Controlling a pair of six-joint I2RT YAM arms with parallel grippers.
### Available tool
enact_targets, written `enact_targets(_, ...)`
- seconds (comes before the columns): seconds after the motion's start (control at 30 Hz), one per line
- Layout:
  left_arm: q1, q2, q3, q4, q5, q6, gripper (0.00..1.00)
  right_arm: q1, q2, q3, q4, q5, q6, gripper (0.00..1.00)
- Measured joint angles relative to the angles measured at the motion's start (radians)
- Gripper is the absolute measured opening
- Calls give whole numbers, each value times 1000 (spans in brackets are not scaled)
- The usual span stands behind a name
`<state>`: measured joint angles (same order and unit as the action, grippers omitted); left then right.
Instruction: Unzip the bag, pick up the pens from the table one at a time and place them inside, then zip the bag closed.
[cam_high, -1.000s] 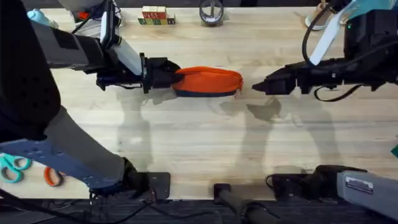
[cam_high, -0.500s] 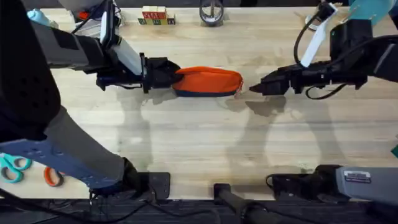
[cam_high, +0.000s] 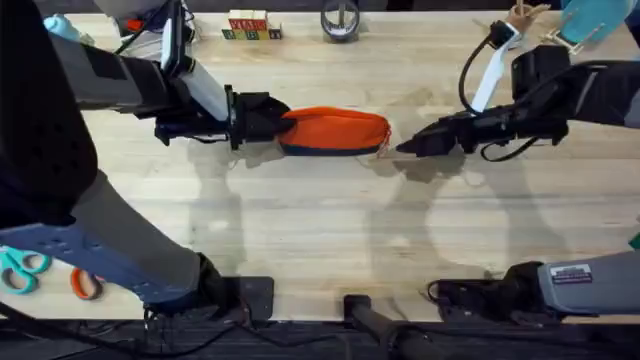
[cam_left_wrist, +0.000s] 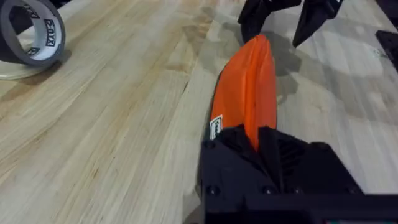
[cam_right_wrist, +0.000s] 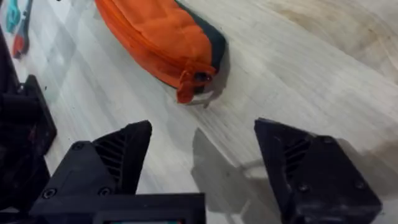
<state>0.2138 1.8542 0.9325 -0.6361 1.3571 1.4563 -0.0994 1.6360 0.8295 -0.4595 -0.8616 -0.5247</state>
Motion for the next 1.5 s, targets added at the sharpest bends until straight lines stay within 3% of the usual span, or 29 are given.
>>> enact_targets(0.47, 0, 0, 0, 0, 0, 0, 41, 1, 3, 2, 121, -24, 0, 996)
enact_targets(0.87, 0, 0, 0, 0, 0, 0, 41, 5, 3, 2, 124, -75, 0, 997)
enact_targets(1.23, 0, 0, 0, 0, 0, 0, 41, 95, 3, 2, 124, -75, -1, 997)
enact_targets(1.5, 0, 0, 0, 0, 0, 0, 41, 99, 3, 2, 122, -75, 0, 997)
